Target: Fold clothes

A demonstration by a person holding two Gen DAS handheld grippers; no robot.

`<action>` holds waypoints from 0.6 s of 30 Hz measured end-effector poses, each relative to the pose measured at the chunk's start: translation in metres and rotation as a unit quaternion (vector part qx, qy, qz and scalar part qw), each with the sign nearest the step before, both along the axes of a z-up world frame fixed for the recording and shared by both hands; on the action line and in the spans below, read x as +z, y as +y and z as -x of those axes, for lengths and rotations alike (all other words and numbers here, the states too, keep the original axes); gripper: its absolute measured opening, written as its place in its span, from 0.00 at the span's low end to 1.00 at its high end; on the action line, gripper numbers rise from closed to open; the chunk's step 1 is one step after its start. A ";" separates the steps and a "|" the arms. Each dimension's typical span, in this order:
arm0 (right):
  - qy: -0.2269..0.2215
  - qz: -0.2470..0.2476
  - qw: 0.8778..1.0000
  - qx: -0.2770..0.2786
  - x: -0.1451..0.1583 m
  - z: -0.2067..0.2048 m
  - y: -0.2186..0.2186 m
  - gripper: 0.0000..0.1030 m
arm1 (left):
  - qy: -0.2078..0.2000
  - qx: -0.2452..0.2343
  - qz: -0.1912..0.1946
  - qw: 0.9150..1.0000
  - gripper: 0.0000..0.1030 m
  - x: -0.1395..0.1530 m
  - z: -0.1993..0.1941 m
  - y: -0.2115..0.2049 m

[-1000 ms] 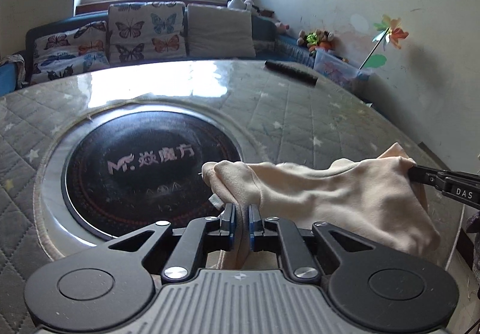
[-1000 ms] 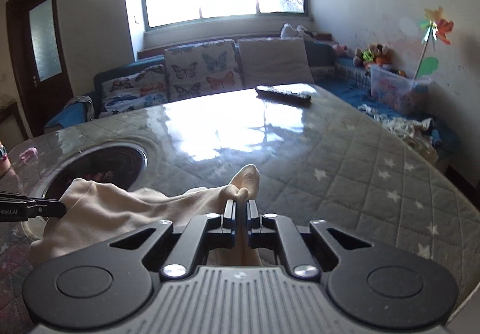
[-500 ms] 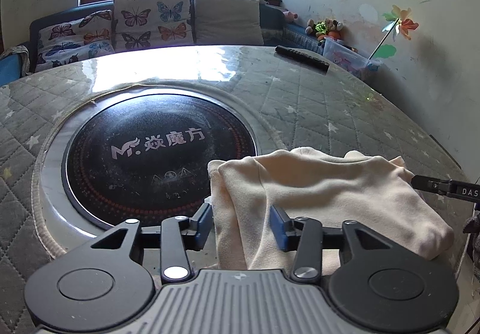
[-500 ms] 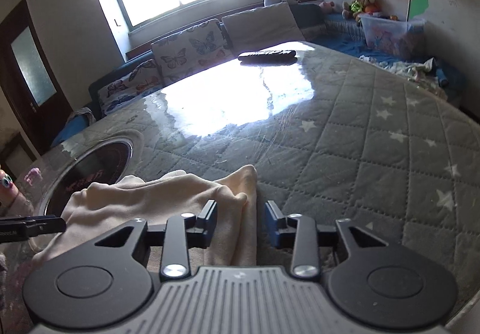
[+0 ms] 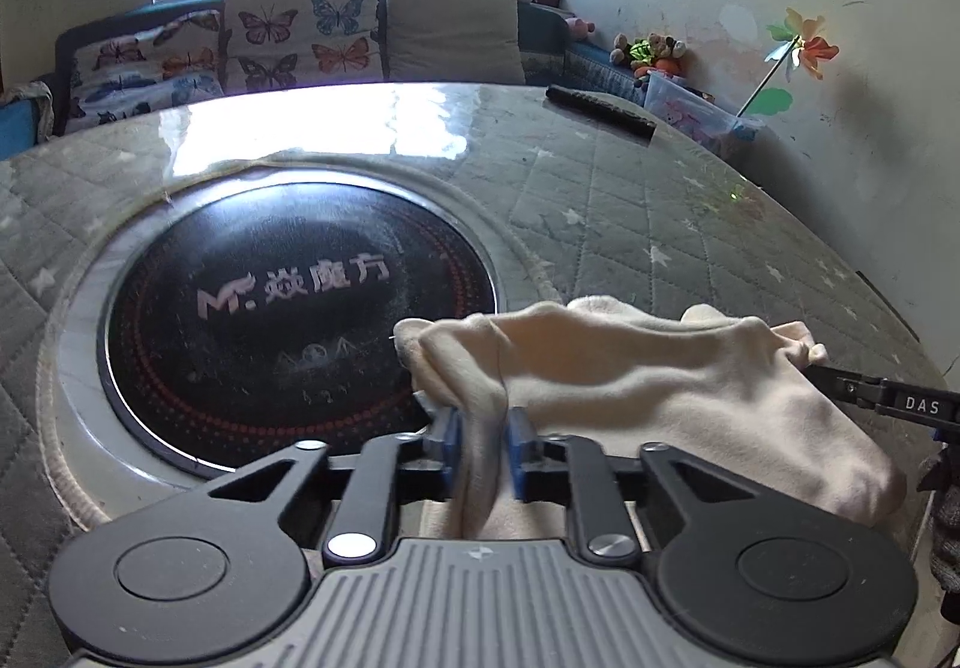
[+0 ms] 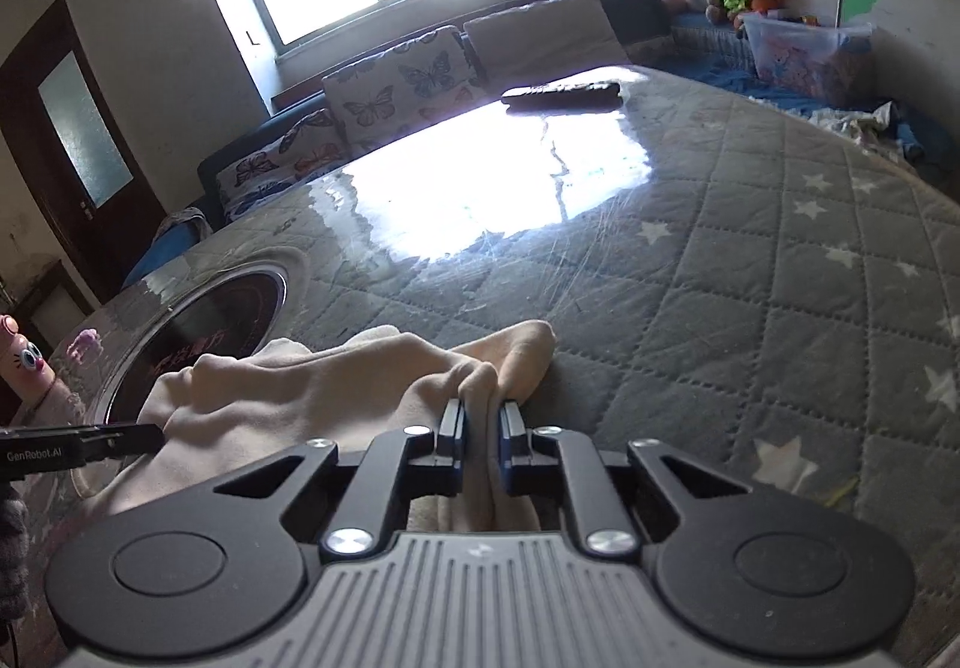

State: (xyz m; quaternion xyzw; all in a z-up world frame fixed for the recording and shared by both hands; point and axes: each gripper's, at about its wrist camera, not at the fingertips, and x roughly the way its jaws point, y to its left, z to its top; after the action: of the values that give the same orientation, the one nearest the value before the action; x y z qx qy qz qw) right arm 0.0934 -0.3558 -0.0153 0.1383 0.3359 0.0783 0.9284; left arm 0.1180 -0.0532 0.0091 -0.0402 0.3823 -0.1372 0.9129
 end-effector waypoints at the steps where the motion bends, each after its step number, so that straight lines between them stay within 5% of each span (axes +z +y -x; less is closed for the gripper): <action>1: -0.008 0.004 1.000 0.000 0.004 0.002 0.002 0.09 | -0.005 0.000 -0.002 1.000 0.08 0.004 0.001 -0.001; 18: -0.106 0.080 0.990 -0.048 0.090 0.015 -0.021 0.07 | -0.066 -0.043 0.005 0.997 0.07 0.057 -0.023 -0.063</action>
State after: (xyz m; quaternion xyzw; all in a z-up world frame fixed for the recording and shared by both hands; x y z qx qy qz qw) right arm 0.0785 -0.3765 0.0746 0.0707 0.2336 0.0211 0.9695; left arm 0.1411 -0.1165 0.0664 -0.0190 0.3224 -0.1806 0.9290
